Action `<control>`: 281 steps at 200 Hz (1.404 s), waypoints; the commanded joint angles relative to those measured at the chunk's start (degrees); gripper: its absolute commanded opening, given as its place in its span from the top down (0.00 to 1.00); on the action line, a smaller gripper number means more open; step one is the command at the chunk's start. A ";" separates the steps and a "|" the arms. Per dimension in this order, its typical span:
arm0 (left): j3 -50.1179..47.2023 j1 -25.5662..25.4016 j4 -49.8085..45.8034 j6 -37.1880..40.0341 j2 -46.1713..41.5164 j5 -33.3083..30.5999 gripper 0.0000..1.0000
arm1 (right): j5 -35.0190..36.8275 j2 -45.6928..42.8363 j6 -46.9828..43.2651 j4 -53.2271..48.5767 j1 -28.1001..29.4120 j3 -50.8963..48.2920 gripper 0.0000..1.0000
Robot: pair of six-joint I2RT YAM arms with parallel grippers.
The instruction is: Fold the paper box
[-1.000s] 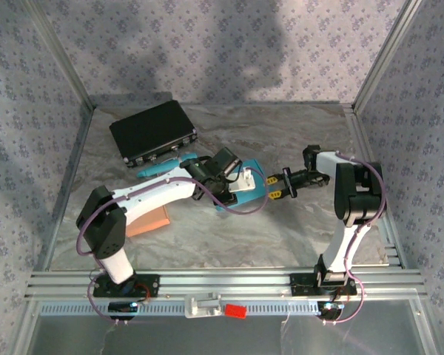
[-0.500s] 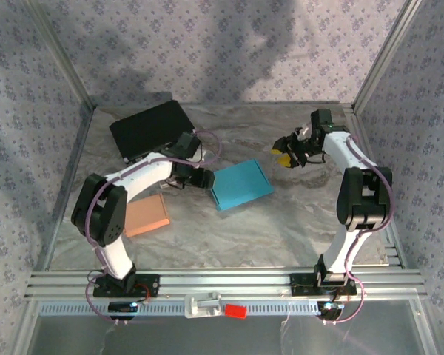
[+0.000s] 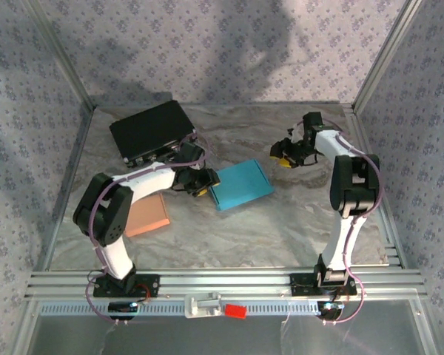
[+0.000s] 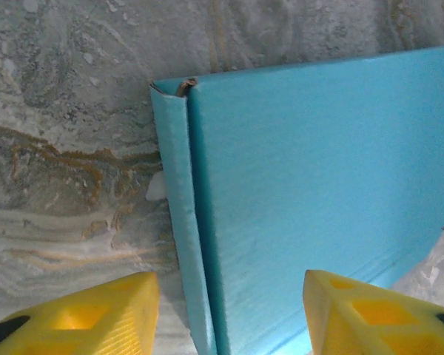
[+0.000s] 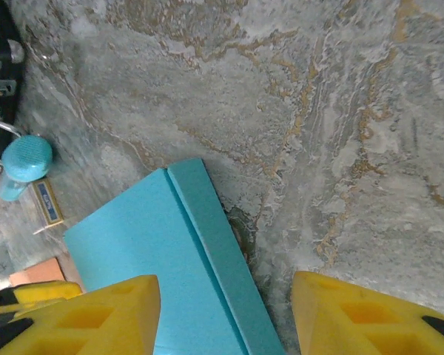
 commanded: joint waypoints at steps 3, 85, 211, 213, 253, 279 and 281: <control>-2.01 0.61 6.34 -2.53 1.75 2.32 0.55 | -2.62 1.62 -3.26 -0.54 1.01 0.97 0.48; -9.30 1.76 17.69 -1.69 1.67 5.72 0.85 | -7.34 5.46 -5.52 -0.39 3.38 -1.12 0.47; -15.69 11.01 20.57 9.37 4.86 15.83 1.00 | -14.52 3.79 -7.02 1.67 5.10 -6.39 0.09; -15.67 11.06 20.53 9.46 4.91 15.80 1.00 | -14.71 3.81 -7.00 1.71 5.19 -6.35 0.10; -14.61 11.28 19.63 10.85 5.75 16.17 1.00 | -22.07 5.40 -4.14 4.78 7.68 -4.47 0.27; -13.37 11.33 19.16 11.59 4.92 16.00 1.00 | -24.90 5.38 -0.66 6.04 8.64 -3.95 0.41; -13.29 11.36 19.07 11.66 4.74 15.98 1.00 | -25.02 5.33 -0.38 6.17 8.67 -4.00 0.42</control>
